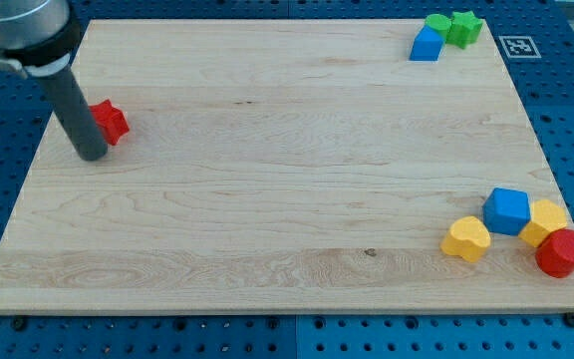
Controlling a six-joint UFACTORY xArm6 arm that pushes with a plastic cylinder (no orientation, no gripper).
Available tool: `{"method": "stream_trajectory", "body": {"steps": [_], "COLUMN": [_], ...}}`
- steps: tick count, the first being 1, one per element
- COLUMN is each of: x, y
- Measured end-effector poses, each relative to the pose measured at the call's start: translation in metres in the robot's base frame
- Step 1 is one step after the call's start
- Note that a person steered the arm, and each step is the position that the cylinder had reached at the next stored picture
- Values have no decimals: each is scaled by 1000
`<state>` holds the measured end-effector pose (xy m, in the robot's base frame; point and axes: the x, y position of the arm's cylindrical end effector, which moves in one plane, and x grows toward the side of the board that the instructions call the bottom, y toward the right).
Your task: Move your arm below the red circle
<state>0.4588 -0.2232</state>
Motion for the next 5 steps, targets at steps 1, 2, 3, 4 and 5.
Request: {"method": "stream_trajectory", "body": {"steps": [1,2,3,4,5], "x": [59,96,125,153,159], "y": [54,136,238,323,363]}}
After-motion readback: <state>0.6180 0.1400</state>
